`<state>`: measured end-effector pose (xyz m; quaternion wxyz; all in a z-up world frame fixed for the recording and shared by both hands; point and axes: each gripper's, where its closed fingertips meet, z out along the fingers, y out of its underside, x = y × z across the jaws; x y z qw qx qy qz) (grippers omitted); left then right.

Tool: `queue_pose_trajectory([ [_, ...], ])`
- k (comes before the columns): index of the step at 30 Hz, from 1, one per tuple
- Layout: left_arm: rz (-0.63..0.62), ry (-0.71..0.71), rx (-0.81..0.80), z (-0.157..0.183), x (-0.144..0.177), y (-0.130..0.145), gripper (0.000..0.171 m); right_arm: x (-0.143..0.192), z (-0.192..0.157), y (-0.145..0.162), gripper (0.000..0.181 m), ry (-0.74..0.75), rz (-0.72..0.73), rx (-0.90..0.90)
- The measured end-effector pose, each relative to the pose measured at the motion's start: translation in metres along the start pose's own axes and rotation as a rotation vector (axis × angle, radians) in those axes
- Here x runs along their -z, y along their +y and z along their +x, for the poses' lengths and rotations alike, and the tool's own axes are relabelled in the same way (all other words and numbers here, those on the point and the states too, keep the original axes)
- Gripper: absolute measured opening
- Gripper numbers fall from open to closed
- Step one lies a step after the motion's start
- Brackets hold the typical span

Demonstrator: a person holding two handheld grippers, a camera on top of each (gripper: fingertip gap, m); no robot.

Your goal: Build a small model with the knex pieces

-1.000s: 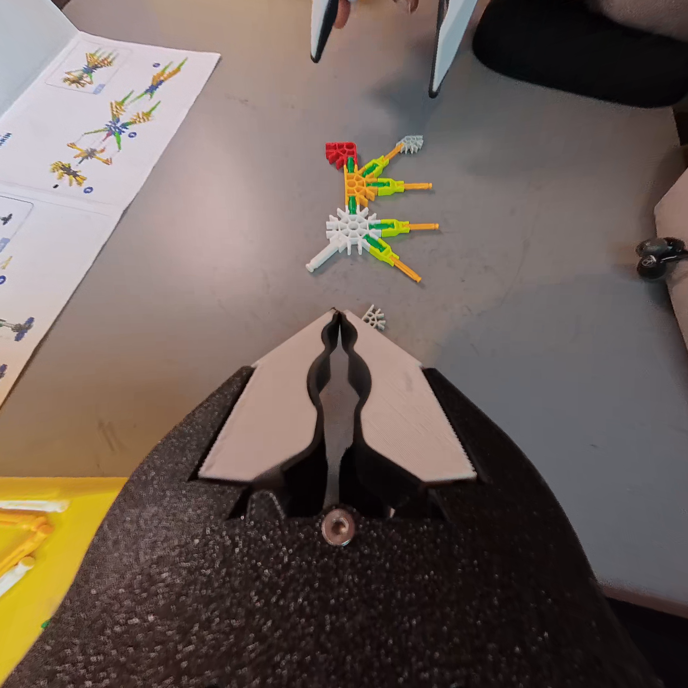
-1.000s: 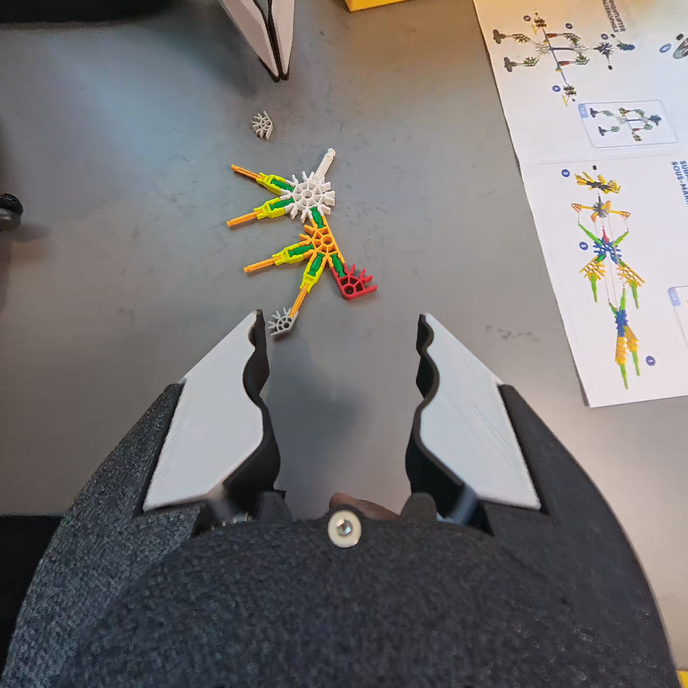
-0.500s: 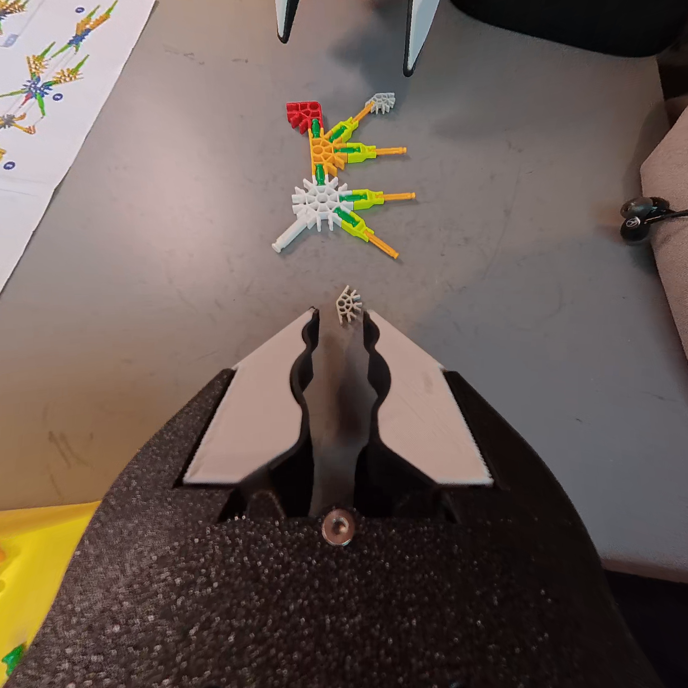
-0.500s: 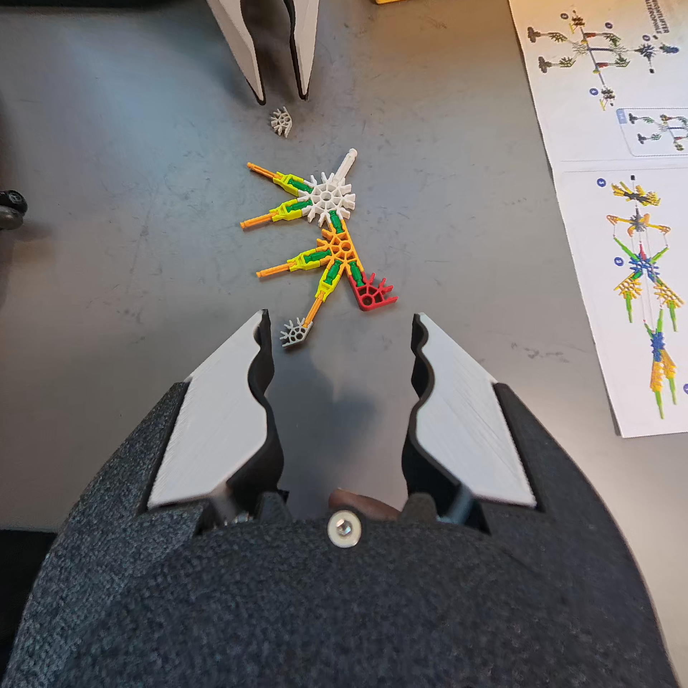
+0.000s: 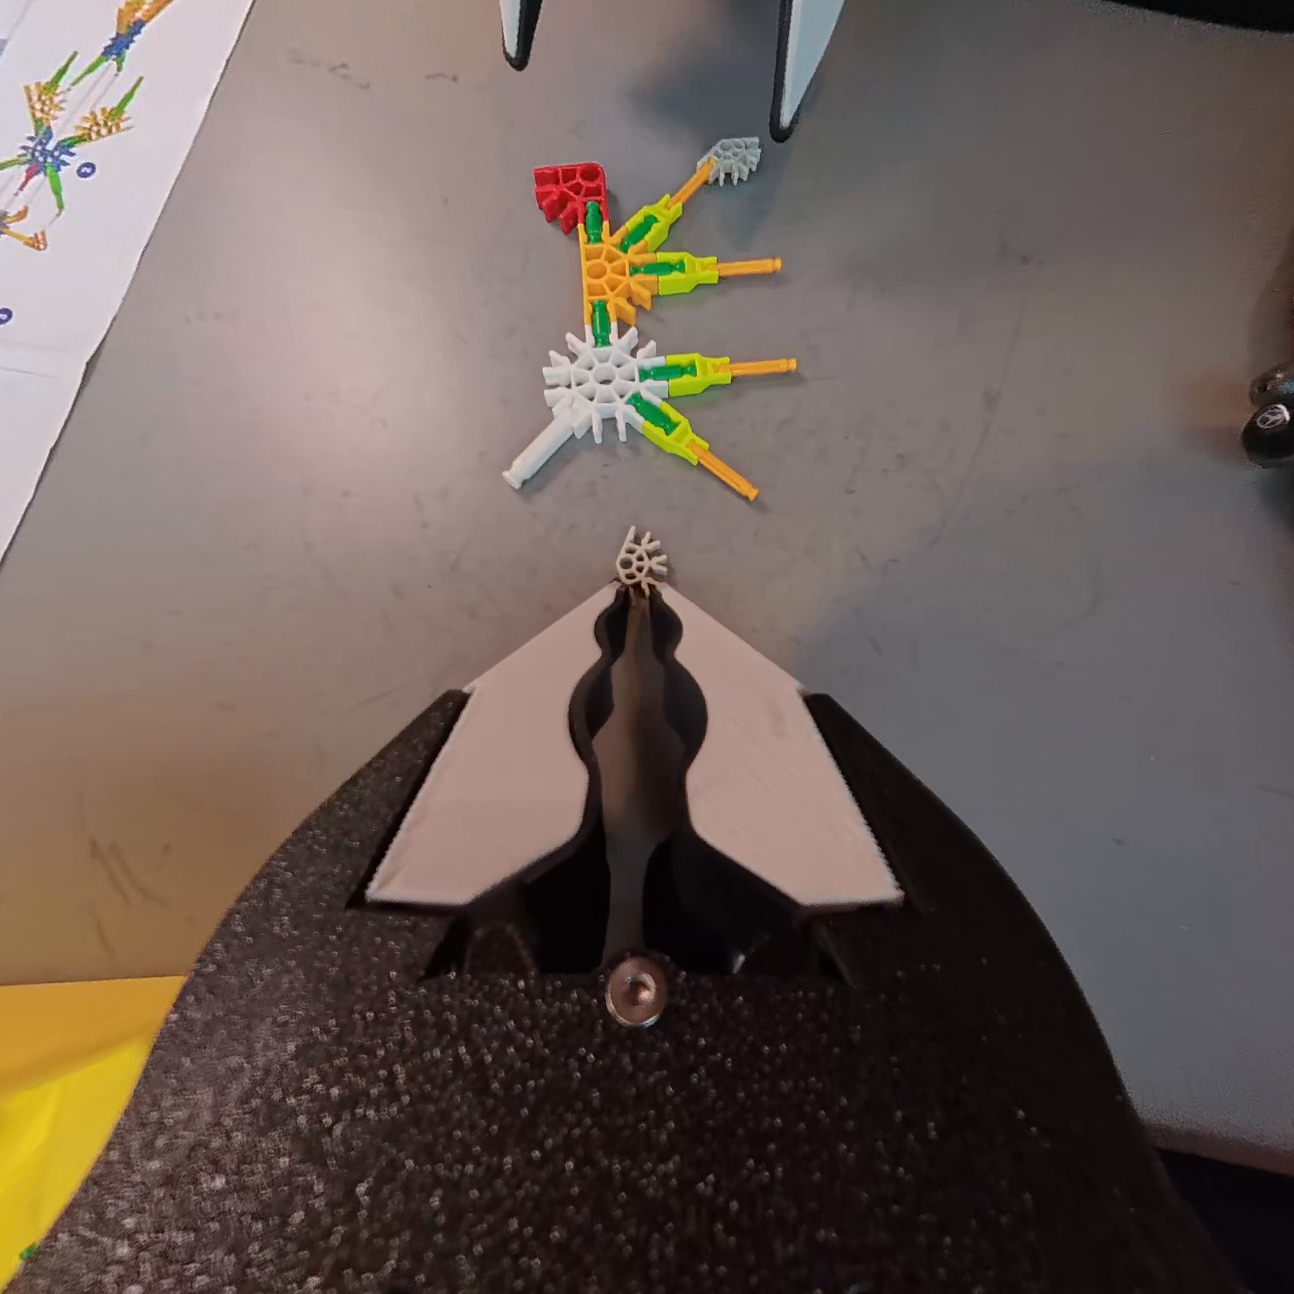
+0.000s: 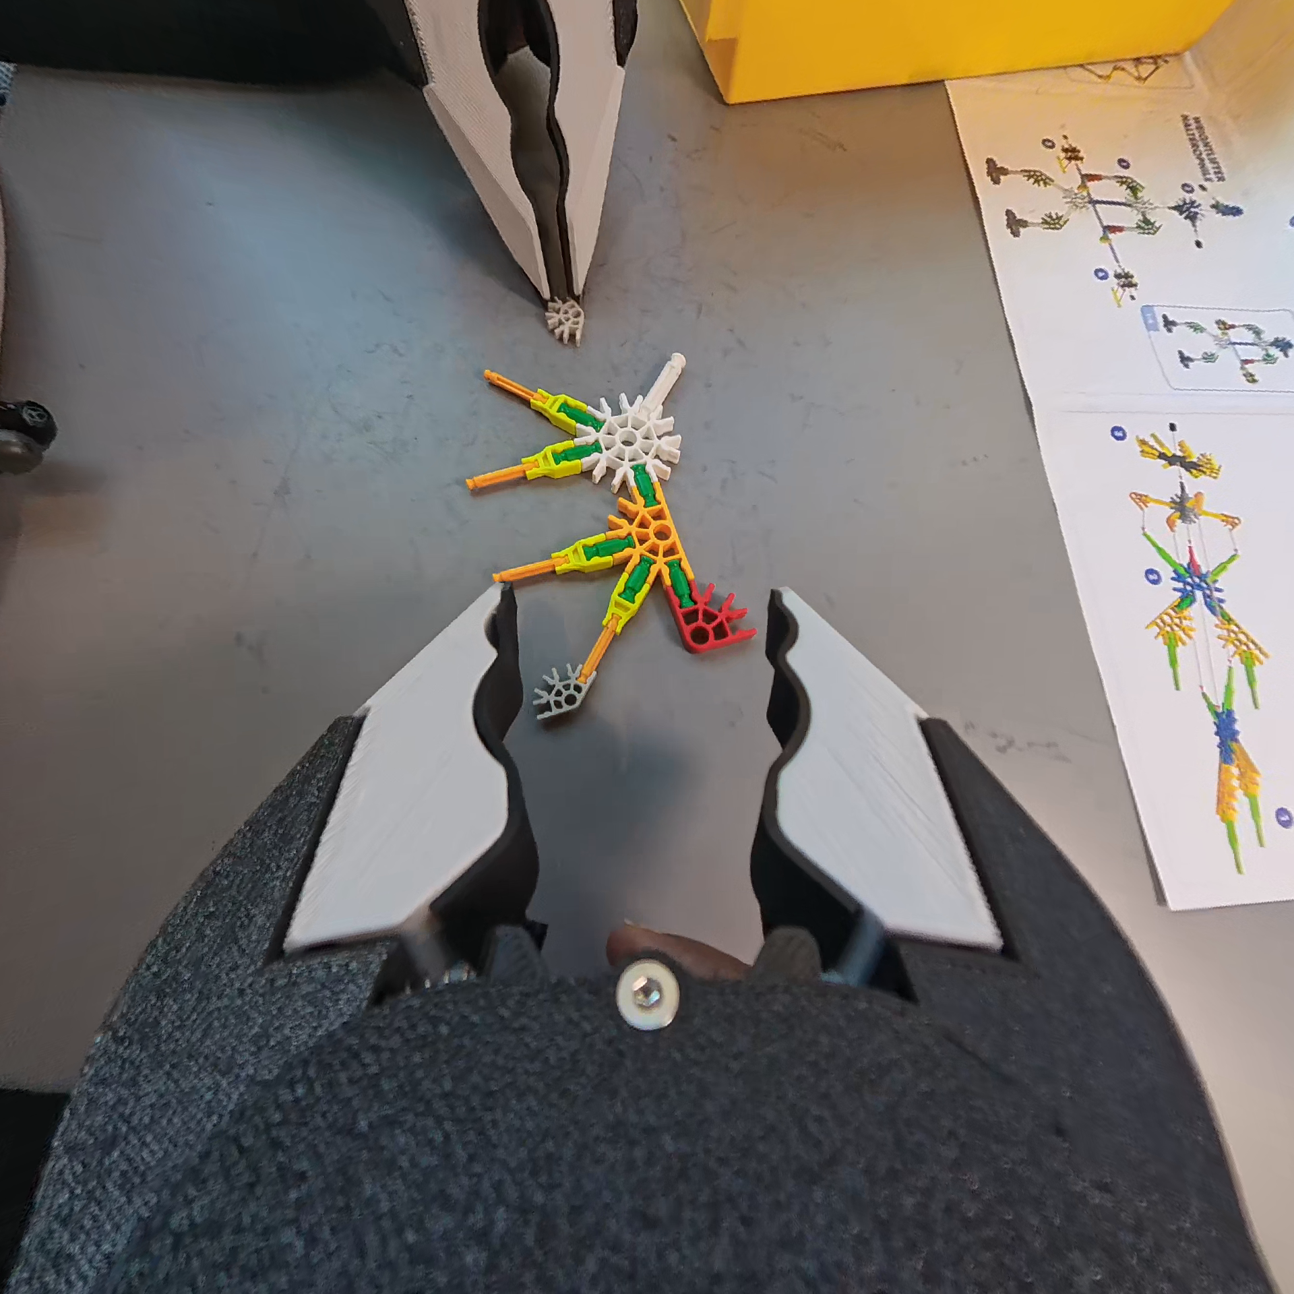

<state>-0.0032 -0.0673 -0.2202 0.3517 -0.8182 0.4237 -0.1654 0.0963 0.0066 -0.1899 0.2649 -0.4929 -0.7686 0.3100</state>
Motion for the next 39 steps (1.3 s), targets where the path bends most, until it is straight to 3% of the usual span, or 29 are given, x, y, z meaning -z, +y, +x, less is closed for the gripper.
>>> queue_pose_trajectory([
  [7,0.024,-0.009,-0.012,0.002,-0.004,-0.009,0.005,-0.020,0.010,0.002,0.062,0.063,-0.090,-0.046],
  [12,0.043,-0.039,-0.007,-0.002,0.000,-0.013,0.005,-0.029,0.010,0.004,0.042,0.032,-0.106,-0.093],
  [17,0.062,-0.071,0.001,-0.008,0.005,-0.016,0.005,-0.026,0.023,0.009,0.022,0.101,-0.138,-0.183],
  [21,0.068,-0.088,-0.002,-0.009,0.006,-0.017,0.005,-0.020,0.016,0.018,0.021,0.056,-0.169,-0.305],
  [26,0.065,-0.090,-0.003,-0.009,0.005,-0.017,0.005,-0.008,-0.022,0.019,0.035,-0.106,-0.212,-0.217],
  [29,0.065,-0.090,0.002,-0.010,0.005,-0.017,0.005,0.001,-0.012,0.003,0.037,-0.060,-0.121,-0.180],
  [32,0.069,-0.090,0.004,-0.011,0.005,-0.017,0.005,0.001,0.007,0.006,0.037,0.010,-0.088,-0.160],
  [39,0.075,-0.079,0.005,-0.009,0.005,-0.018,0.005,-0.014,0.011,0.016,0.038,-0.039,-0.067,-0.105],
])
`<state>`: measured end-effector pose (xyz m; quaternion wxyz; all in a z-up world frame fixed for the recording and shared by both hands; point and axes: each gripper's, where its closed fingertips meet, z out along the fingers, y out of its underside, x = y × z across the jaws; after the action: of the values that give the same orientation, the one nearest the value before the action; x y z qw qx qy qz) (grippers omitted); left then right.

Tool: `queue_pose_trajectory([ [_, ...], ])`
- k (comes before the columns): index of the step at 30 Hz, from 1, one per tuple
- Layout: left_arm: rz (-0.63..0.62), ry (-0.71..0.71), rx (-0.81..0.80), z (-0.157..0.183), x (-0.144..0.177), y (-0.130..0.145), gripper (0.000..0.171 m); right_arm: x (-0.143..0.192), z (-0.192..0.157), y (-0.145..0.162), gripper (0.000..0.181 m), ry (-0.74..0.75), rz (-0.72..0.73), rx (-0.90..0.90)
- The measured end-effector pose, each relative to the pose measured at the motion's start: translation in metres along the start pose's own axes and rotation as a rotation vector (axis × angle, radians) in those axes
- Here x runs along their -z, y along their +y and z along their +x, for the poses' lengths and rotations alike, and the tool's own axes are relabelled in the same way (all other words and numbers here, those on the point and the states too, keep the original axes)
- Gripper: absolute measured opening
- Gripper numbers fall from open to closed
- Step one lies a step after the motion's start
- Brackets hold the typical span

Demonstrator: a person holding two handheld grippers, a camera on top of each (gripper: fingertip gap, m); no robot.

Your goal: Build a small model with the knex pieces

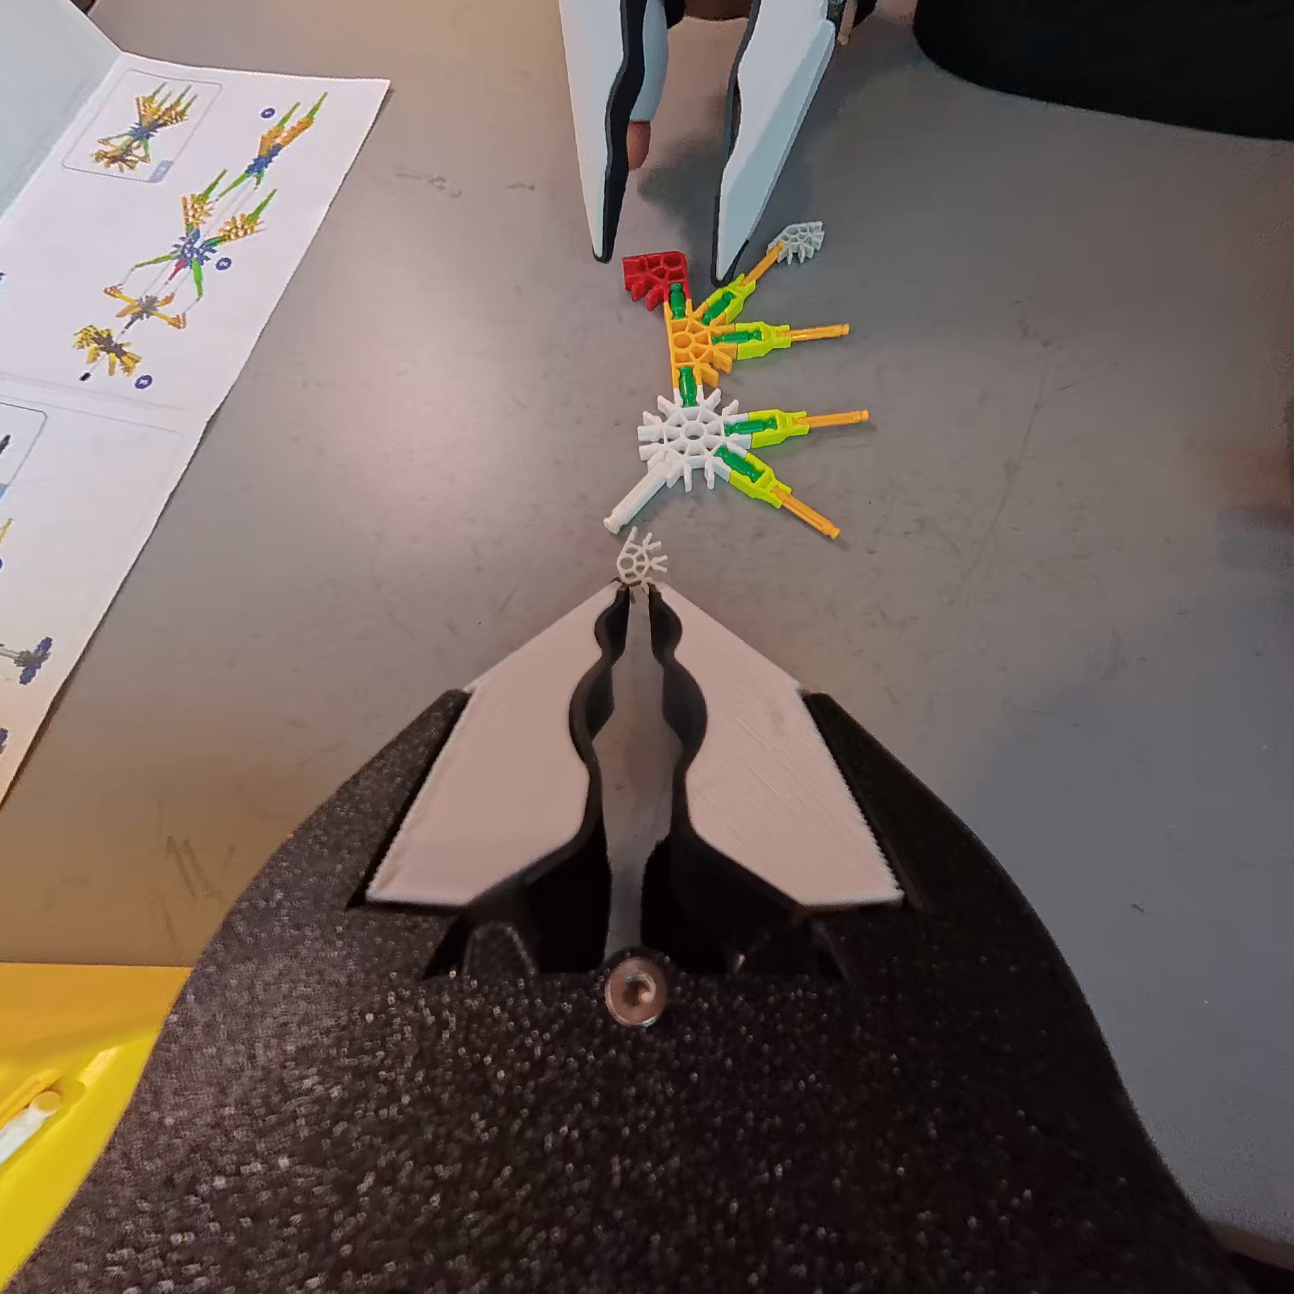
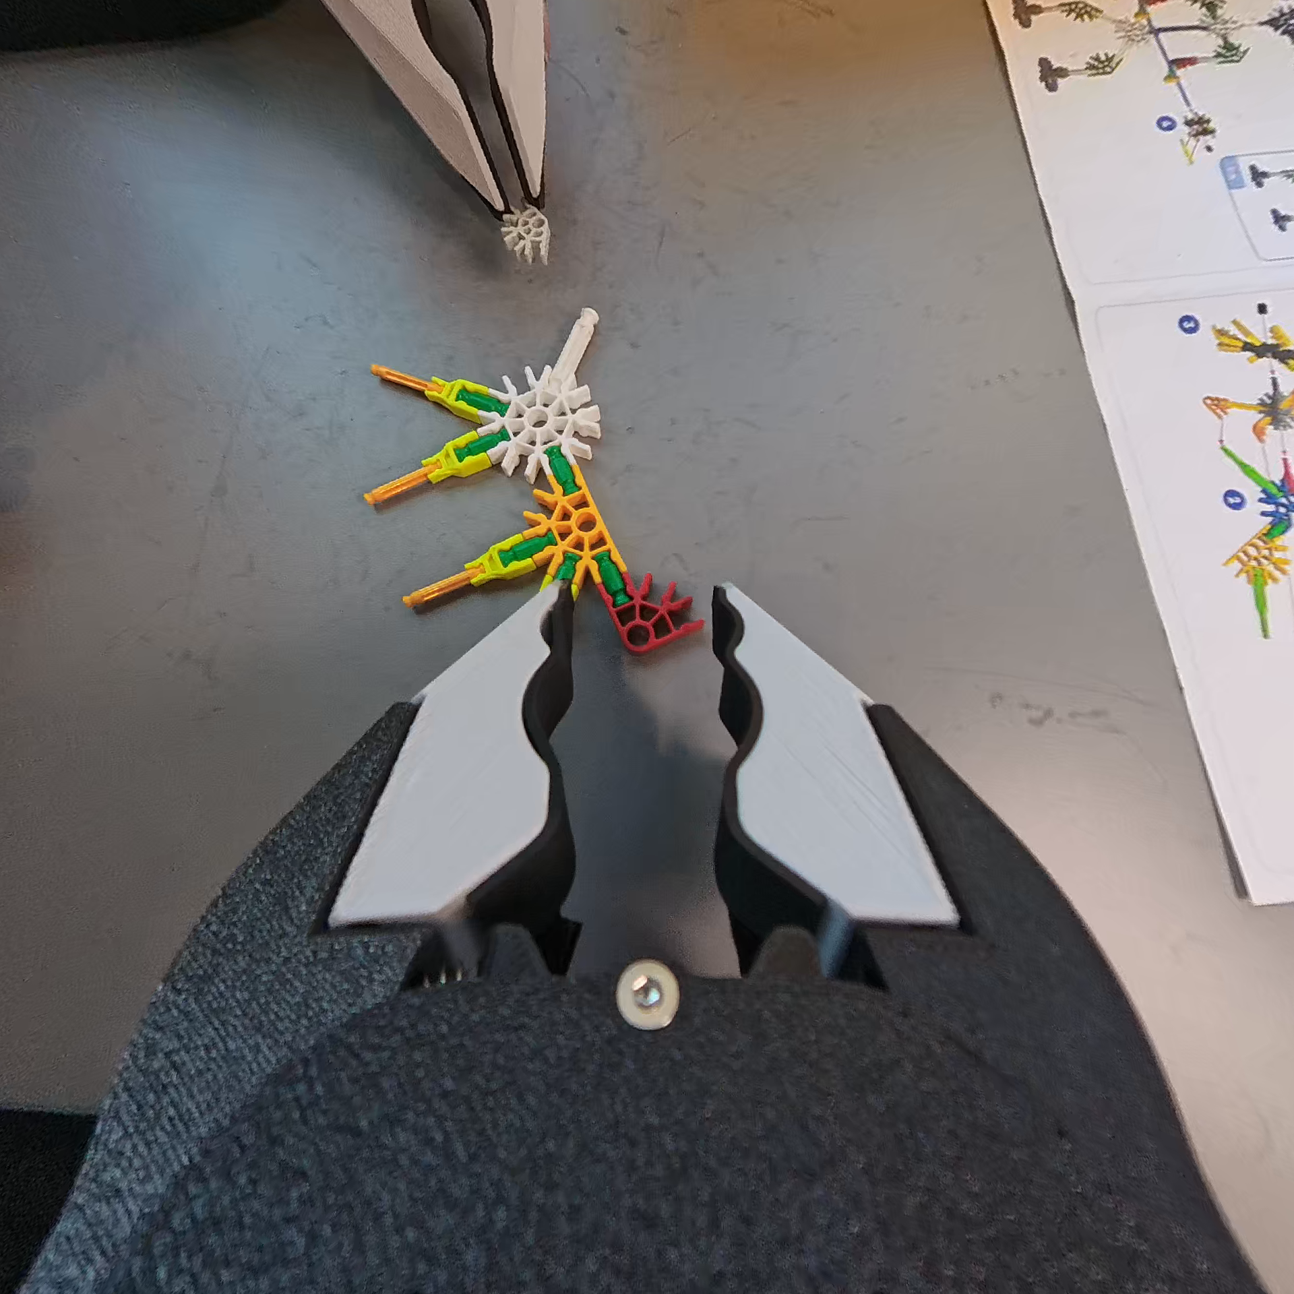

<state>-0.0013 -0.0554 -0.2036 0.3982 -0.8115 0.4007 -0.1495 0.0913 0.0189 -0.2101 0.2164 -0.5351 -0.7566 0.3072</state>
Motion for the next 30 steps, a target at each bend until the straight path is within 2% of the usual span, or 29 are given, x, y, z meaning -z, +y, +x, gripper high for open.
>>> queue_pose_trajectory([
  [3,0.004,-0.001,-0.008,0.001,0.001,-0.002,0.005,-0.001,0.000,0.003,0.033,-0.020,-0.011,-0.045],
  [8,0.006,-0.003,-0.006,0.001,0.001,-0.001,0.005,0.014,0.023,0.017,0.024,0.156,-0.113,-0.170],
  [11,0.005,-0.005,-0.001,0.000,0.002,-0.001,0.005,0.023,0.022,0.027,0.017,0.183,-0.157,-0.286],
  [13,0.003,-0.008,0.001,-0.001,0.001,0.000,0.005,0.024,0.002,0.025,0.025,0.096,-0.174,-0.267],
  [15,0.005,-0.009,0.007,-0.001,0.001,0.000,0.005,0.025,-0.011,0.014,0.026,0.045,-0.126,-0.207],
  [17,0.002,-0.010,0.014,-0.002,0.000,0.000,0.005,0.029,-0.006,0.009,0.026,0.080,-0.106,-0.193],
  [21,-0.008,-0.029,0.038,-0.007,-0.001,0.003,0.005,0.022,0.001,0.021,0.035,0.104,-0.147,-0.176],
  [23,-0.014,-0.044,0.054,-0.010,-0.002,0.004,0.005,0.016,0.001,0.029,0.034,0.107,-0.192,-0.152],
  [25,-0.014,-0.063,0.075,-0.014,-0.002,0.005,0.005,0.015,0.000,0.025,0.024,0.103,-0.185,-0.153],
  [30,-0.022,-0.084,0.110,-0.018,-0.004,0.005,0.005,0.010,-0.008,0.023,0.022,0.136,-0.249,-0.150],
])
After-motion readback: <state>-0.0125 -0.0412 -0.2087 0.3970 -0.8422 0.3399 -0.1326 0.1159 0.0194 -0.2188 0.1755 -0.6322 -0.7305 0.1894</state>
